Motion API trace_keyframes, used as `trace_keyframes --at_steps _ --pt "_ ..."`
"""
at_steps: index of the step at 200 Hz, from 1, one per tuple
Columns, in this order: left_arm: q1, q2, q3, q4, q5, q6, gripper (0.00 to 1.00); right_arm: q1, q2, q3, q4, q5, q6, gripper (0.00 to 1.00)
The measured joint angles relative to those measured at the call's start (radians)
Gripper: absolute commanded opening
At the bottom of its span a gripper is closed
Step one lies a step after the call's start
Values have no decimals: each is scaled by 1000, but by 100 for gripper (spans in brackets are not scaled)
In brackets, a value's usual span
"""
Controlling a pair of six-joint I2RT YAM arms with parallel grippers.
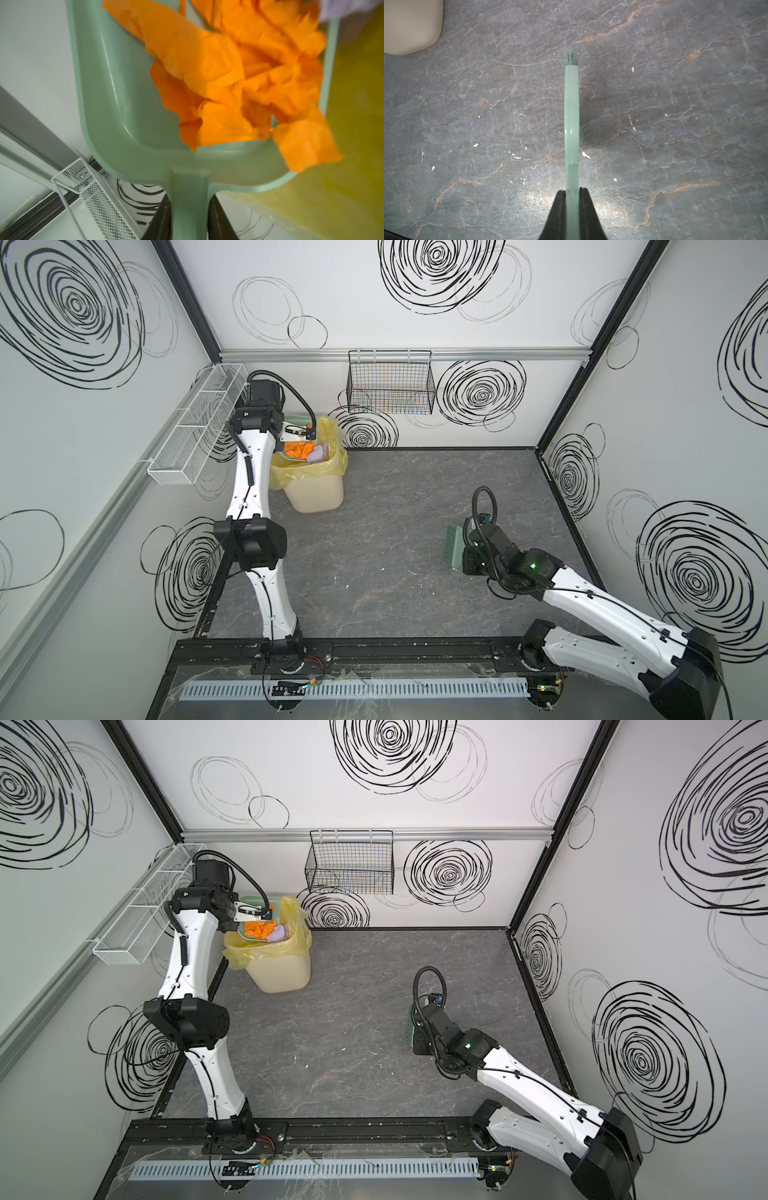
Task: Sweep away the paper scraps from the table
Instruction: 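Tip the dustpan over the yellow bin with the left gripper, emptying the scraps, then bring the empty dustpan back and lower it onto the table with the left gripper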
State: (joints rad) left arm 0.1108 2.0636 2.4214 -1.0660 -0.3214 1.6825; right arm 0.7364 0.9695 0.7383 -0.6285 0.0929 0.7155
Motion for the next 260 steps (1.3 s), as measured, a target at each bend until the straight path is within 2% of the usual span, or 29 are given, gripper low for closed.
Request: trace_keyframes --at_steps 40,94,131,156,180,198,238,260 --pt "-18 -34 -21 103 -107 105 0 0 -5 -7 7 0 0 0" --pt "-53 -192 -241 328 -190 269 0 0 -6 -14 14 0 0 0" --pt "-58 -203 -228 390 -203 320 0 0 -8 -14 20 0 -1 0" --pt "-63 -185 -107 335 -190 321 0 0 -22 -14 29 0 -1 0" --pt "-82 -178 76 256 -154 278 0 -5 -42 -14 36 1 -3 0" --pt "-116 -238 89 207 -116 223 0 -18 -51 -11 38 1 -8 0" --pt "-268 -470 -82 13 15 -6 0 -35 -44 10 63 1 -16 0" --pt "-358 -605 -268 -57 130 -178 0 -37 -33 18 79 1 -16 0"
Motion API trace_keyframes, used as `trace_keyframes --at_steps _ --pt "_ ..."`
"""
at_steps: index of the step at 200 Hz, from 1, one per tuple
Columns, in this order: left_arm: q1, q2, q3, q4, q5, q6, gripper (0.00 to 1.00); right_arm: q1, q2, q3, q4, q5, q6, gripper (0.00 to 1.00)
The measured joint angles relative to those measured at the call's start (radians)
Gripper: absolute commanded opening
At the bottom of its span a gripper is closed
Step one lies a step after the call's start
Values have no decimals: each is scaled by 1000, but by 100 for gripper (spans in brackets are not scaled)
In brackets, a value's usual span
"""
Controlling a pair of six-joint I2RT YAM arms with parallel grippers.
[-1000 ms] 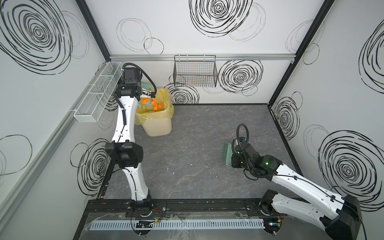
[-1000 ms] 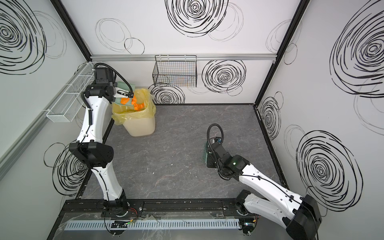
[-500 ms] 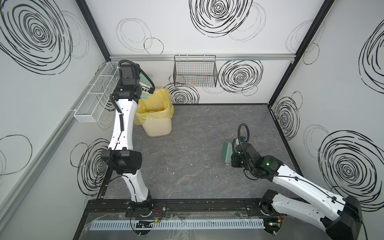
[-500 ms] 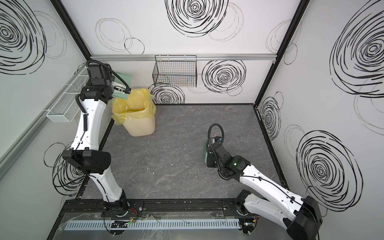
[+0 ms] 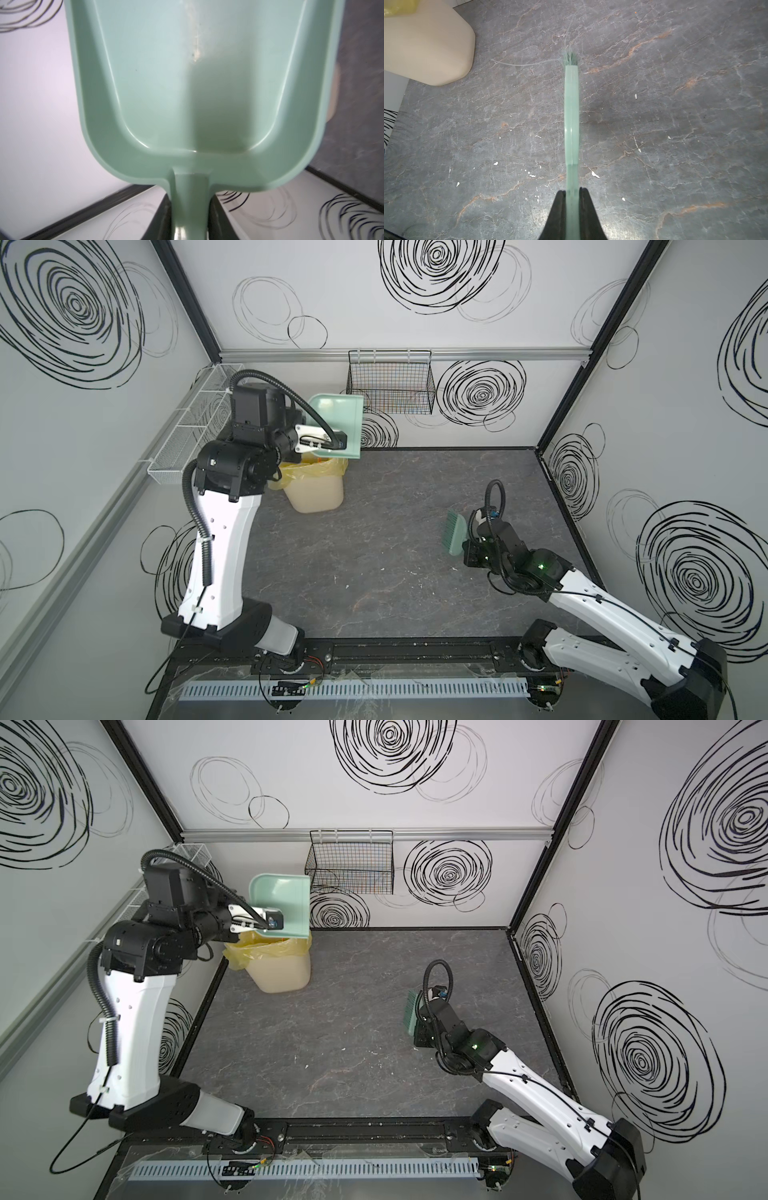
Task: Sweep away the paper scraps from the table
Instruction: 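Bring the empty dustpan back and lower it onto the table with the left gripper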
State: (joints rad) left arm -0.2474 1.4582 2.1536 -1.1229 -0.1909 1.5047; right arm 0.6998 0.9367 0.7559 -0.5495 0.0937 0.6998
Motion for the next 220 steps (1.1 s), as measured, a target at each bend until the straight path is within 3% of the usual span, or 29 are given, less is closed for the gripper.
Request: trace_keyframes --at_steps 46,67,90,165,180,202,220 --pt "-77 -259 -678 66 204 -277 0 -1 3 35 -6 10 0 0" --pt "-93 -294 -937 145 271 -360 0 -2 -8 51 -5 25 1 0" --pt "-94 -295 -1121 235 329 -429 0 -13 -30 51 -5 37 5 0" --pt "-92 -29 -1243 491 412 -513 0 -111 -41 26 87 16 4 0" --pt "-87 33 -1244 526 409 -525 2 -189 -40 -8 162 -32 -5 0" --pt "-74 90 -1244 558 404 -542 15 -340 -21 -80 306 -155 -6 0" --pt "-68 101 -1244 573 400 -554 17 -463 31 -159 463 -288 11 0"
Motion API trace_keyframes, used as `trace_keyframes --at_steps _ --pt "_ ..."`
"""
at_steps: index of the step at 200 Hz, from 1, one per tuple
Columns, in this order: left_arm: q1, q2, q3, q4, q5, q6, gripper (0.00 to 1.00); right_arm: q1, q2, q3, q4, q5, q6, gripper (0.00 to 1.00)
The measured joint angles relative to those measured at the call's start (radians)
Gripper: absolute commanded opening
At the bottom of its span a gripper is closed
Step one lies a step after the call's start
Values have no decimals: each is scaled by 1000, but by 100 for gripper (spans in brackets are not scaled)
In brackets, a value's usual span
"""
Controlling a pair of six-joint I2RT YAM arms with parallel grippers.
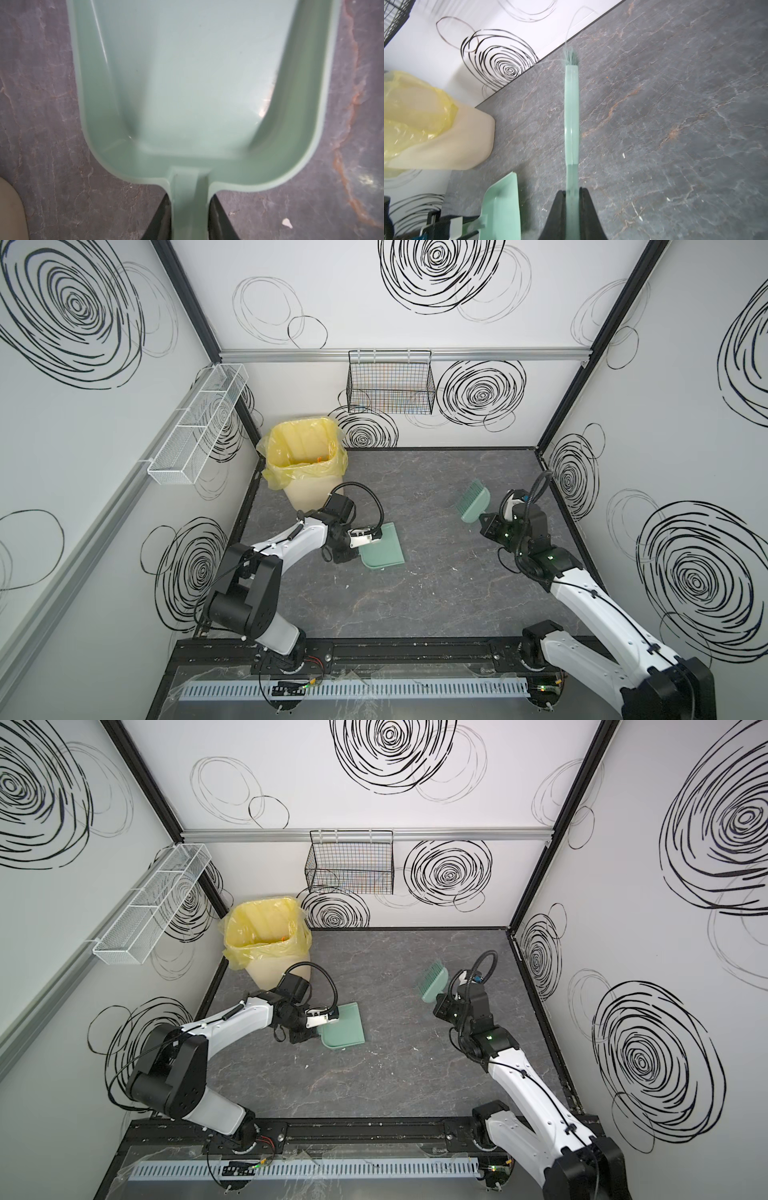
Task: Sweep away the paper scraps from the table
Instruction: 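Bring the empty dustpan back and lower it onto the table with the left gripper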
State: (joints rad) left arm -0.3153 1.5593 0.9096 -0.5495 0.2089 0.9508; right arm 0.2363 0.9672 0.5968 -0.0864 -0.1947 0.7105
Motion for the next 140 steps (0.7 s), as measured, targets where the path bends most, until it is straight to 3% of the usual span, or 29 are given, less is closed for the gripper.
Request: trace_keyframes --at_steps 32,85,117,140 --pt "8 -2 0 22 -1 -17 20 -142 182 -87 199 -201 62 0" --pt "24 6 1 28 3 -28 39 -195 382 -87 373 -364 100 0" --pt "25 37 13 27 8 -28 48 -221 459 -87 450 -390 106 11" --pt "27 47 27 26 13 -36 62 -232 510 -87 493 -404 111 21"
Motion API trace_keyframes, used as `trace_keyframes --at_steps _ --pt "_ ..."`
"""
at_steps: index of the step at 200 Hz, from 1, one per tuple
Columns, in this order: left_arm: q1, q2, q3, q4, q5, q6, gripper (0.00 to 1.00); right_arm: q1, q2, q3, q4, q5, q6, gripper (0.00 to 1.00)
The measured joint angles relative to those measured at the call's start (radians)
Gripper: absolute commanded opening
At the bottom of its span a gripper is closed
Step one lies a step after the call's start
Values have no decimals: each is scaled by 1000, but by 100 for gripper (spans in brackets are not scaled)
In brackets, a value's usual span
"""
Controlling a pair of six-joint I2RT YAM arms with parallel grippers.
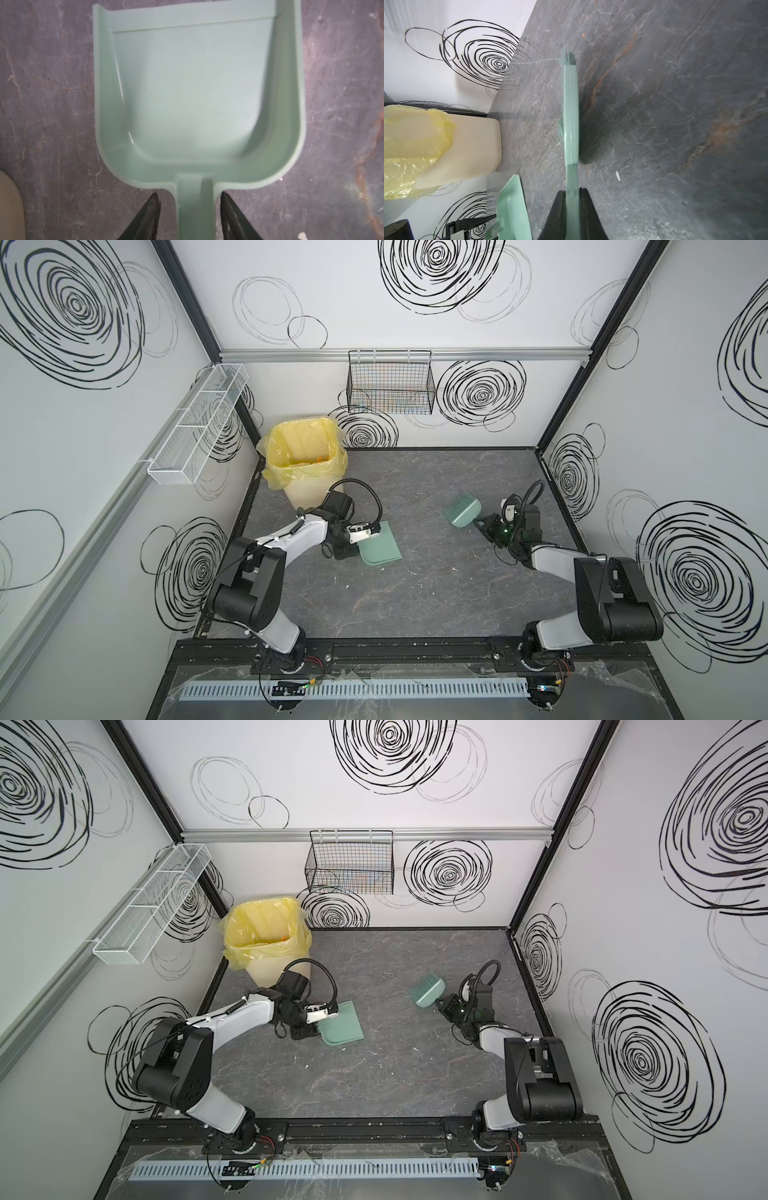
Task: Sweep away the paper scraps from the table
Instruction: 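Bring the empty dustpan back and lower it onto the table with the left gripper, then open the left gripper releasing the dustpan while the right gripper sets down the brush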
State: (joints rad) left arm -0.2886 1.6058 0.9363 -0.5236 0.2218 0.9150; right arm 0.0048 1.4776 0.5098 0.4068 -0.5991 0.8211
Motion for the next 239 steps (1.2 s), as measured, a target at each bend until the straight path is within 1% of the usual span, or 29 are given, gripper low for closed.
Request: trace_keyframes --at_steps 24,46,49,53,68,72,78,82,87,89,96,104,130,134,137,152,168,187,204,212,225,231,239 --pt "2 0 13 -3 8 0 71 -2 44 0 21 -2 3 32" --pt "2 -14 26 -20 26 -1 73 -3 61 1 13 3 1 36" --pt "2 -21 28 -26 29 1 74 -3 63 1 11 4 0 36" --pt "2 -27 30 -33 33 1 77 -3 63 1 8 6 -2 37" --pt "3 -70 45 -69 55 2 79 -4 63 1 -4 16 -10 41" --pt "4 -84 50 -80 61 2 80 -4 63 1 -8 20 -13 45" --pt "6 -108 59 -98 74 3 81 -4 63 1 -18 26 -17 47" --pt "8 -127 67 -111 83 3 86 -4 63 0 -26 30 -19 47" --pt "12 -145 77 -126 95 4 91 -4 62 0 -34 34 -22 52" --pt "14 -155 81 -130 100 7 94 -4 62 0 -39 37 -25 53" --pt "24 -184 96 -149 120 7 100 -4 60 -2 -56 47 -29 53" --pt "41 -216 114 -171 147 7 96 -3 55 -7 -75 62 -37 54" --pt "138 -316 148 -216 243 8 96 9 -23 -35 -163 130 -63 55" --pt "155 -330 150 -219 258 6 96 12 -39 -38 -179 140 -67 63" --pt "167 -339 150 -220 268 5 96 15 -52 -41 -191 154 -71 65" --pt "222 -380 148 -222 311 -6 96 33 -116 -48 -255 211 -89 66" --pt "259 -417 125 -196 341 -32 96 56 -184 -48 -326 281 -111 66" --pt "301 -462 69 -132 381 -86 96 78 -258 -46 -409 367 -134 66" --pt "366 -514 -19 4 431 -194 96 89 -327 -30 -483 451 -159 66" --pt "404 -549 -86 112 451 -277 96 89 -359 -16 -506 489 -175 67" --pt "444 -603 -220 314 451 -418 96 89 -415 3 -512 562 -206 68" --pt "453 -624 -289 415 441 -482 96 89 -440 9 -502 592 -225 71" --pt "454 -641 -371 532 426 -549 96 86 -472 10 -478 631 -253 72"
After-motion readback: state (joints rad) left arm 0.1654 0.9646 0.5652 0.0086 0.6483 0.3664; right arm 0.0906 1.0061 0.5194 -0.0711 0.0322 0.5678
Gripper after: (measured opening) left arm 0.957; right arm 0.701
